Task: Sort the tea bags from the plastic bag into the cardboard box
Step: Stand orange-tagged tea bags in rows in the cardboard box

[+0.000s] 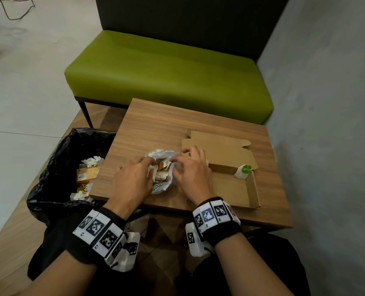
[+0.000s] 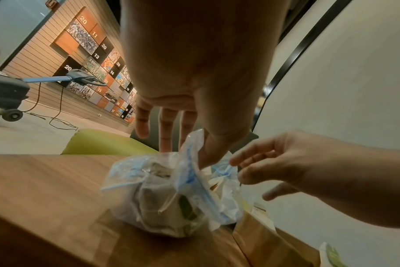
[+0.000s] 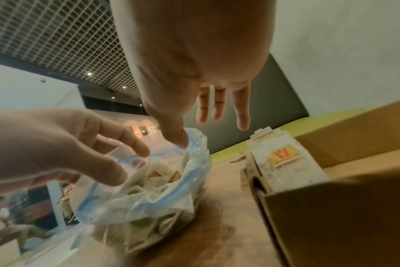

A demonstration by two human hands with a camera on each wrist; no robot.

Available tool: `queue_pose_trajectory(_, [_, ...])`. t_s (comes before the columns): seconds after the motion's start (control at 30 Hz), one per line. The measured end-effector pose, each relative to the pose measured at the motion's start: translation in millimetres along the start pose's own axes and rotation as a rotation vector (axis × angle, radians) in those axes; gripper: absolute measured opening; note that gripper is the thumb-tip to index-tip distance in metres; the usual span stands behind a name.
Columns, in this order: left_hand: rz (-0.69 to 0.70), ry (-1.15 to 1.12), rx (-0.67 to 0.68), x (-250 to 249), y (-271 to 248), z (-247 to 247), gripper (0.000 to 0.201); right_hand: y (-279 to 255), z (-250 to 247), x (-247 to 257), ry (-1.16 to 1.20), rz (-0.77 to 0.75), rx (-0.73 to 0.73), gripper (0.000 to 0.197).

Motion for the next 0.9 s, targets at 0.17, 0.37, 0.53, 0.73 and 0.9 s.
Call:
queue_pose_trajectory(0.17, [0.001, -0.021, 0.006, -0.3, -5.9, -1.3, 0.036, 4.4, 15.9, 22.0, -0.168, -0.104, 0.104, 0.04])
queue_pose_trajectory(0.37, [-0.006, -0.001, 0.032, -0.4, -9.2, 1.1, 0.04, 6.9, 26.7, 26.3, -0.374, -0.062, 0.104, 0.034])
queue_pose_trajectory(0.53, [0.005, 0.006, 0.028, -1.9, -12.5, -1.4, 0.041, 8.4, 29.7, 29.6, -0.415, -0.036, 0.044, 0.018])
queue_pose_trajectory(0.73, [-0.053, 0.021, 0.014, 4.9, -9.2, -5.1, 0.047, 2.2, 12.2, 36.1, -0.31, -0.151, -0.12, 0.012])
queue_pose_trajectory(0.9, [-0.07, 0.018, 0.021, 6.1, -4.8, -4.6, 0.051, -13.3, -7.4, 37.4, -0.205, -0.283, -0.269, 0.012])
Point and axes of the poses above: each hand's wrist, its own y-axis towards the middle knuckle, its own z-axis out of the palm, x = y × z, the point moved 10 cm from there along y, towards the middle knuckle, and after that the axes turned 2 degrees about -y, right-handed, at the moved point
